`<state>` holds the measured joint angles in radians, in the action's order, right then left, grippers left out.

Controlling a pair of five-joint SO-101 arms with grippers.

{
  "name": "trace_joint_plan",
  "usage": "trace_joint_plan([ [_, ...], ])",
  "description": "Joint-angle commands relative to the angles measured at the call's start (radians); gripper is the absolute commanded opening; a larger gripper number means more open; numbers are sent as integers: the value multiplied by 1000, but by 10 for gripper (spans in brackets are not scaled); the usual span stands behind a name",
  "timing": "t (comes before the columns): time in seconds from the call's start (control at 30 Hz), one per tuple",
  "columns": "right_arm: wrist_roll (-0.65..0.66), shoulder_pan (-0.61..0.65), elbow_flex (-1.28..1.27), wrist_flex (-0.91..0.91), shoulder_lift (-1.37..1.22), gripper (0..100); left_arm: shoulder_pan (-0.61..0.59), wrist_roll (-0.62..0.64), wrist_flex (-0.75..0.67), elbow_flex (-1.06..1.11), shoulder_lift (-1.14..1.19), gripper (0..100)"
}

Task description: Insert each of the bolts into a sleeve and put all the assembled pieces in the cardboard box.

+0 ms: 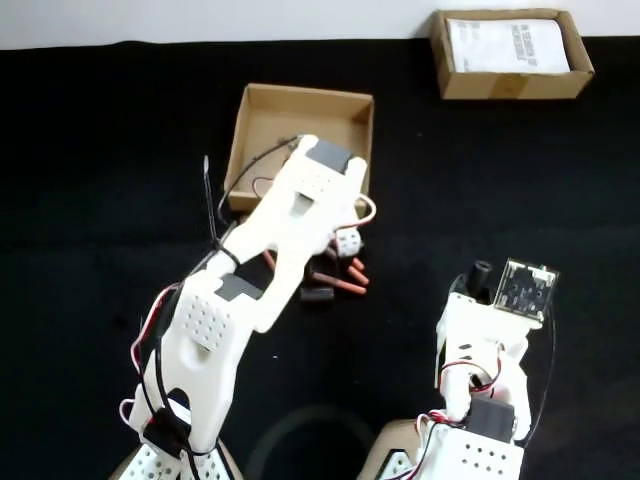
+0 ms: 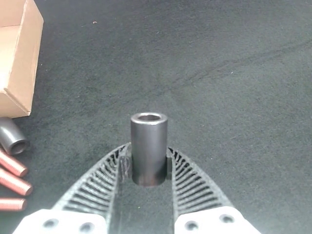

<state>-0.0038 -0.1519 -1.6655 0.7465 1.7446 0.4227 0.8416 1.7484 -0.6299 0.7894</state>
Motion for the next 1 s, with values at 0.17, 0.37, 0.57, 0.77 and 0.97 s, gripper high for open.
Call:
trace_joint_plan([
  [0.17, -8, 10, -2, -13, 4, 7, -5, 9, 12, 125, -15, 171],
  [0.37, -8, 13, -2, -13, 4, 7, -15, 11, -6, 131, -5, 171],
  [0.57, -5, 10, 7, -13, 4, 7, -47, 68, -74, 133, 12, 171],
  [0.77, -5, 12, 8, -13, 4, 7, -71, 72, -80, 119, 119, 171],
  [0.97, -3, 15, 2, -13, 4, 7, -71, 72, -81, 35, 131, 171],
])
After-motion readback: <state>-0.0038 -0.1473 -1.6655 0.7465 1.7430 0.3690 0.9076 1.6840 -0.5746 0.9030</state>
